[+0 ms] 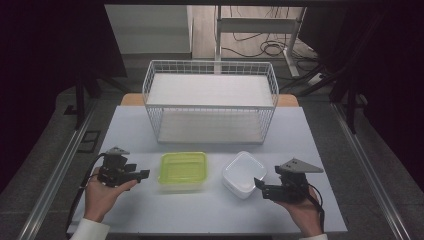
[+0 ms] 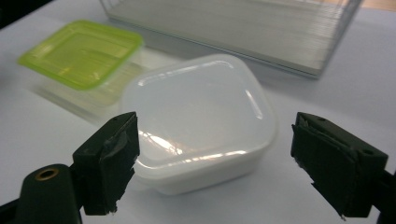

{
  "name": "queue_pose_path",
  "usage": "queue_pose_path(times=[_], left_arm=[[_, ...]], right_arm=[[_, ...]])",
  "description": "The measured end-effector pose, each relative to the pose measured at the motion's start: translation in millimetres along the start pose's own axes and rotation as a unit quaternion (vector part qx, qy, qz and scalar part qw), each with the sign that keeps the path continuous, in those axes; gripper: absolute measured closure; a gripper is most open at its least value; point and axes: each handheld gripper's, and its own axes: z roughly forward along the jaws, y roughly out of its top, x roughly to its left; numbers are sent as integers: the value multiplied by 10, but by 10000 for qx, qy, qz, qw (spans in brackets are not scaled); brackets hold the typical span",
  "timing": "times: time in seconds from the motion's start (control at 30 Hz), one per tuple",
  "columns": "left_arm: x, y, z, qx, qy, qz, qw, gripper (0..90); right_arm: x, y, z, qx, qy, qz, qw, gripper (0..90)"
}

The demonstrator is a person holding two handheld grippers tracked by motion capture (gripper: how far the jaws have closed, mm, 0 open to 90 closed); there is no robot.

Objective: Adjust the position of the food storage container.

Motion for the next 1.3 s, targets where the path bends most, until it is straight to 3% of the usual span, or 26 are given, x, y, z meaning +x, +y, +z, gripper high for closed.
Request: queue_pose_path(times=[0.1,0.3,0.6,0.7,0.83,1.13,1.3], left_arm=[[-31,-34,-102,-111,-149,-104,9998,335],[-50,-54,-123,-63,-154,-145,9998,298],[-48,-48,-114,-32,-240,-199,9995,268],[-40,-36,-150,-114,-399,-286,9987,263],[-35,-19,-177,-196,-351,-314,9987,250],[-47,-27,-195,-219,-351,-350,9985,248],[-38,-20,-182,-202,-334,-370,9986,249]], right_arm=[[56,19,33,-3,153,8,9999,147],[119,30,101,96,254,76,9996,134],[145,4,102,118,256,33,9996,134],[135,10,104,102,215,64,9997,134],[156,32,112,38,232,132,9996,135],[431,184,293,103,591,87,9982,135],[447,221,324,71,634,72,9979,136]])
